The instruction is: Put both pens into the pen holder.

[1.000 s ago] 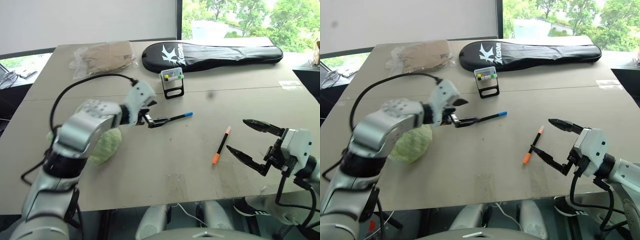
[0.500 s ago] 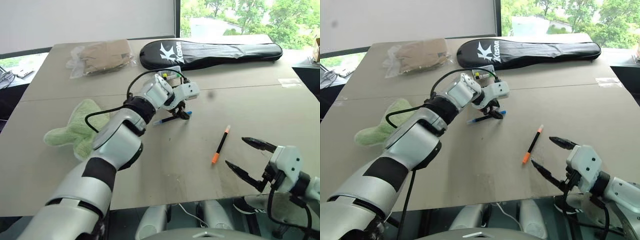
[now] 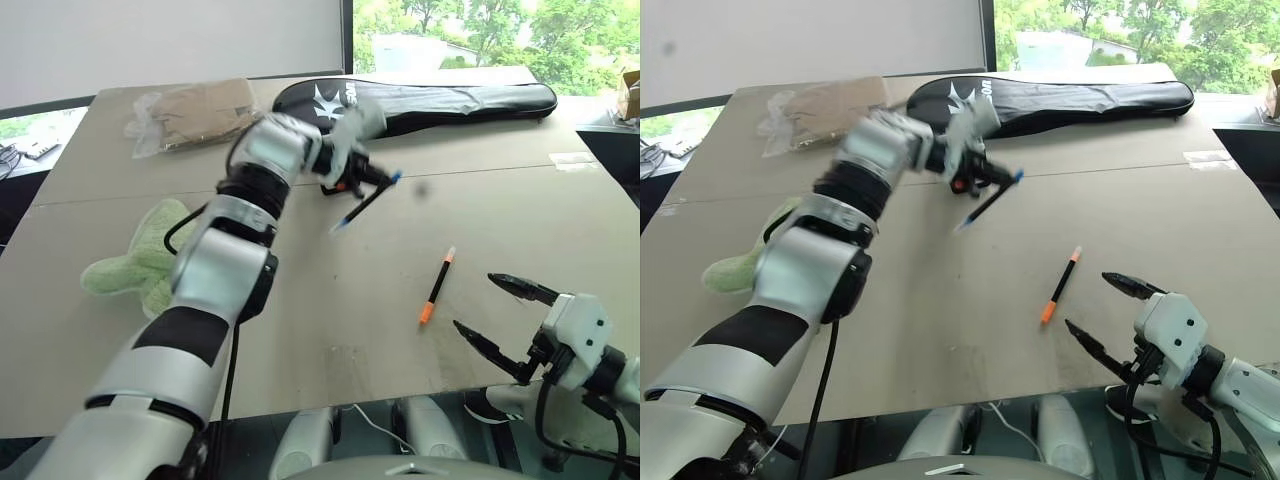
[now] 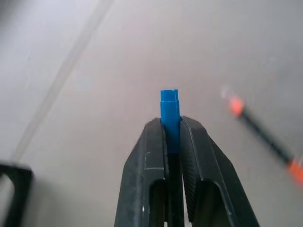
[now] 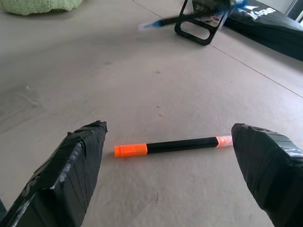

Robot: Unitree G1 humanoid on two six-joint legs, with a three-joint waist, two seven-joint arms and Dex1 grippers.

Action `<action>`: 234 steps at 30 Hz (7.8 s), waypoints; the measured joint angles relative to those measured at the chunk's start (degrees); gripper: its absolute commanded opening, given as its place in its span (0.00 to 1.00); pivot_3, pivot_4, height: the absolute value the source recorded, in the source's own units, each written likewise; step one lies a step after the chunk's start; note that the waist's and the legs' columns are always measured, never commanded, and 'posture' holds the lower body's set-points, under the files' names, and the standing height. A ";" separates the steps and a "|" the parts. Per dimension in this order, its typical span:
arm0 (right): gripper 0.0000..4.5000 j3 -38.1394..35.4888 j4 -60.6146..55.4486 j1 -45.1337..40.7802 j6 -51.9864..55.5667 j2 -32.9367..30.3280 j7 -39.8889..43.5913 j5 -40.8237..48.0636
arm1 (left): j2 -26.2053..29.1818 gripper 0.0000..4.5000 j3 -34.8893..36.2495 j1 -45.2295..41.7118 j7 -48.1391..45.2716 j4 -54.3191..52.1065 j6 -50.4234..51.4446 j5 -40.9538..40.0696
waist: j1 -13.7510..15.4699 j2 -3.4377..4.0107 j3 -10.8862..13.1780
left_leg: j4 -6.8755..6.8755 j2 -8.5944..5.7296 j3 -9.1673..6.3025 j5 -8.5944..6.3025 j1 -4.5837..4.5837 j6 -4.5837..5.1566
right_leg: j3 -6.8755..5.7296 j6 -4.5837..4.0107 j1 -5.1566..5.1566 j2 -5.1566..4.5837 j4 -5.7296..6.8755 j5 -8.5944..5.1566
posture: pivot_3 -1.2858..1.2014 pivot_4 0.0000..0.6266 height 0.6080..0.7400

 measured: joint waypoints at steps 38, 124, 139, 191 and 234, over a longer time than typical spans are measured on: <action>1.00 -2.55 -0.63 -19.68 10.00 -1.47 -9.14 12.95 | -0.13 0.01 0.52 13.14 29.37 17.37 -98.99 16.40 | 1.41 0.03 -0.07 | -0.01 -0.09 0.05 0.01 0.29 -0.01 | -0.04 0.07 0.33 0.05 -0.01 0.09 | 0.52 0.24 1.00; 1.00 -18.08 1.34 16.50 -4.12 5.71 5.73 4.86 | -26.69 0.72 -17.46 -0.10 27.65 -4.90 42.51 -7.81 | 1.53 0.16 -0.84 | -0.26 -0.01 0.36 -0.02 0.63 0.01 | 0.76 0.14 0.47 0.10 -0.09 0.05 | 0.52 0.24 1.00; 1.00 -22.30 -3.73 23.49 -3.06 5.71 6.18 7.36 | -27.06 0.72 -22.79 0.08 28.45 6.03 30.53 -3.93 | 1.63 -0.01 -0.82 | -0.44 0.04 0.59 -0.22 1.75 0.35 | 0.75 0.59 1.51 0.08 -0.26 -0.12 | 0.52 0.24 1.00; 0.01 4.86 3.78 -32.34 66.22 2.83 -27.71 12.98 | 5.62 0.73 8.18 51.58 25.40 -65.79 24.16 -43.78 | 1.30 0.05 -1.15 | -0.43 0.03 0.27 0.00 0.64 0.02 | 0.73 0.13 0.35 0.08 -0.14 0.15 | 0.52 0.24 1.00; 0.39 2.03 1.34 -30.90 75.43 13.00 -42.22 17.56 | 24.96 0.73 -3.38 54.29 0.70 -70.90 -1.71 -26.81 | 1.55 0.33 -1.03 | -0.71 0.05 0.23 -0.01 0.67 0.02 | 0.73 0.12 0.37 0.06 -0.36 0.14 | 0.52 0.24 1.00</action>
